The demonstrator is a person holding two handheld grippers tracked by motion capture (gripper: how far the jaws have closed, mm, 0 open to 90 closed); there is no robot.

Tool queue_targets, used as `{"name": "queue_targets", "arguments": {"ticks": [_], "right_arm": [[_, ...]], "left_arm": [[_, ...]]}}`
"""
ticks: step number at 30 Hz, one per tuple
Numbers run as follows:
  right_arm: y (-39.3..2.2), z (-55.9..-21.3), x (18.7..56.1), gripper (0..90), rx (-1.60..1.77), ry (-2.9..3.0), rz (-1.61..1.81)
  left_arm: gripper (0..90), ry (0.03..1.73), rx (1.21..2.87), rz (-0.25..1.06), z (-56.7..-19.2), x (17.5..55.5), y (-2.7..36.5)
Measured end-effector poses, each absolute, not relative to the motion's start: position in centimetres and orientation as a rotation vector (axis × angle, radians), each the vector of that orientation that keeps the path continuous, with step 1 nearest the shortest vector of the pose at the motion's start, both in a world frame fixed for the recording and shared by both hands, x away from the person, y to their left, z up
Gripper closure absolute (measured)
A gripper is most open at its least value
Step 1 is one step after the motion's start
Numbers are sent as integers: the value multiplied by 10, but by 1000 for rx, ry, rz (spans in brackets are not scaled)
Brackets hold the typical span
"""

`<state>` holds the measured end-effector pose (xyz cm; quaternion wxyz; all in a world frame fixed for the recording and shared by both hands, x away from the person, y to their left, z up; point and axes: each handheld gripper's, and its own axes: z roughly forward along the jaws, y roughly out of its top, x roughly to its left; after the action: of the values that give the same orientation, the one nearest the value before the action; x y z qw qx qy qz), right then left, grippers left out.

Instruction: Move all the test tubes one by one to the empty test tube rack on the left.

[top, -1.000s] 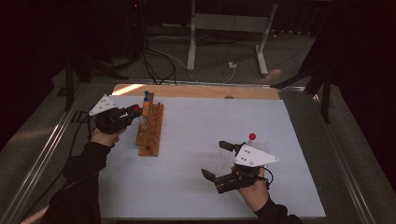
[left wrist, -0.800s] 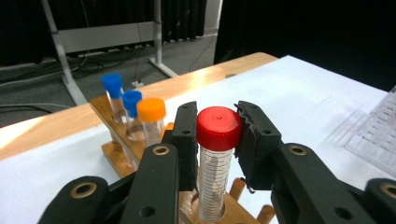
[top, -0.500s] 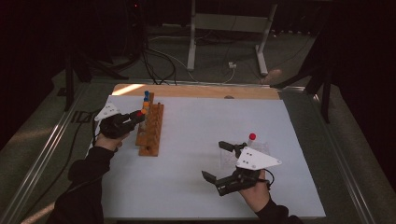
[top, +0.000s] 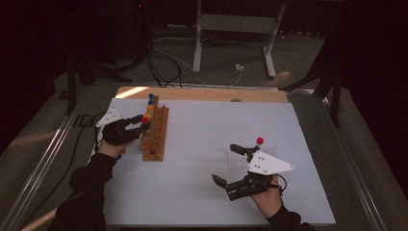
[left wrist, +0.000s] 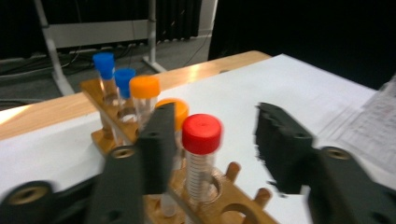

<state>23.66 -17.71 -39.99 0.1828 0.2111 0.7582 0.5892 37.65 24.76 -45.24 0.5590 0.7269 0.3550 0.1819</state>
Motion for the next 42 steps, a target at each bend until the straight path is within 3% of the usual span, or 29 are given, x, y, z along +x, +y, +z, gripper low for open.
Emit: {"name": "queue_targets", "arguments": {"ticks": [5, 11, 18, 20, 23, 25, 30, 35, 42], "right_arm": [[-192, -397, 242, 0, 652, 2134, 1634], [-217, -399, 252, 0, 764, 2089, 1561], [-245, -418, 266, 0, 930, 2047, 1413], [-254, -425, 268, 56, 972, 2023, 1399], [-264, -433, 273, 62, 1028, 1991, 1366], [-269, -438, 277, 173, 1049, 1987, 1346], [-275, -452, 289, 235, 1139, 1995, 1267], [-276, -464, 301, 477, 1181, 2061, 1219], [-273, -468, 310, 692, 1190, 2100, 1159]], "left_arm": [[185, 800, 1716, 432, -437, 362, 247], [31, 738, 1727, 420, -430, 338, 243], [30, 679, 1729, 418, -429, 311, 235], [30, 662, 1727, 414, -429, 305, 233], [29, 645, 1732, 412, -428, 299, 231], [30, 638, 1734, 418, -428, 298, 230], [30, 646, 1735, 416, -430, 297, 230], [30, 648, 1732, 412, -430, 297, 231], [30, 641, 1736, 402, -431, 298, 231]]}}
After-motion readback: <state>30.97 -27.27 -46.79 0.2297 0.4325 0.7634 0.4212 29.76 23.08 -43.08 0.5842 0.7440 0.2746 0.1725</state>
